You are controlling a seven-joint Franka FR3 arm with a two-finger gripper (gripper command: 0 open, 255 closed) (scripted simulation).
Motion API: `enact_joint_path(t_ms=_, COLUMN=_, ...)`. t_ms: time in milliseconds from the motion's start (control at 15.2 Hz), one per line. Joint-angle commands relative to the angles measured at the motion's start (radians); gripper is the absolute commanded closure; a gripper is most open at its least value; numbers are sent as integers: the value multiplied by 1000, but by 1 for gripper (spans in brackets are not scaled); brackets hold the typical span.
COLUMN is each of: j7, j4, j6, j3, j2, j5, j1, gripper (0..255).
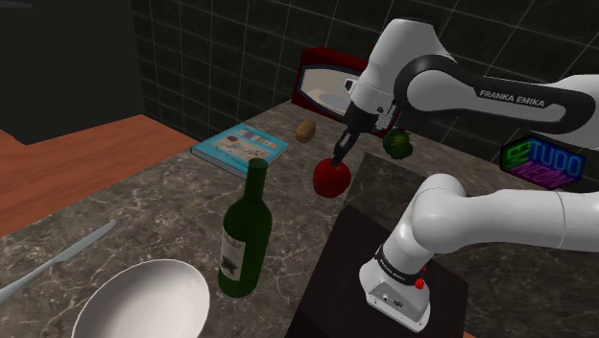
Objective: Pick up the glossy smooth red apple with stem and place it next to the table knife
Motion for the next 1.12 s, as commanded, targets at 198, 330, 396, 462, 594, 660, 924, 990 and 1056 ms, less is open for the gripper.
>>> enact_joint_path(t_ms=198, j7=-1, j4=73, j6=-62, j3=-4, j2=11, j5=-4, j1=-3, gripper=255)
enact_joint_path(t_ms=330, j7=-1, j4=102, j6=-86, j3=-5, j2=17, j5=-5, j1=-4, gripper=255)
enact_joint_path(t_ms=396, j7=-1, j4=117, j6=-98, j3=-6, j2=20, j5=-6, j1=-4, gripper=255)
enact_joint_path(t_ms=462, j7=-2, j4=132, j6=-109, j3=-7, j2=23, j5=-7, j1=-5, gripper=255)
enact_joint_path(t_ms=594, j7=-2, j4=163, j6=-132, j3=-8, j2=31, j5=-8, j1=-6, gripper=255)
enact_joint_path(t_ms=660, j7=-2, j4=178, j6=-143, j3=-8, j2=35, j5=-9, j1=-6, gripper=255)
enact_joint_path(t_ms=924, j7=-2, j4=241, j6=-188, j3=-11, j2=53, j5=-11, j1=-8, gripper=255)
enact_joint_path(t_ms=990, j7=-2, j4=243, j6=-190, j3=-11, j2=53, j5=-11, j1=-8, gripper=255)
enact_joint_path(t_ms=1056, j7=14, j4=258, j6=-171, j3=7, j2=87, j5=1, j1=-4, gripper=255)
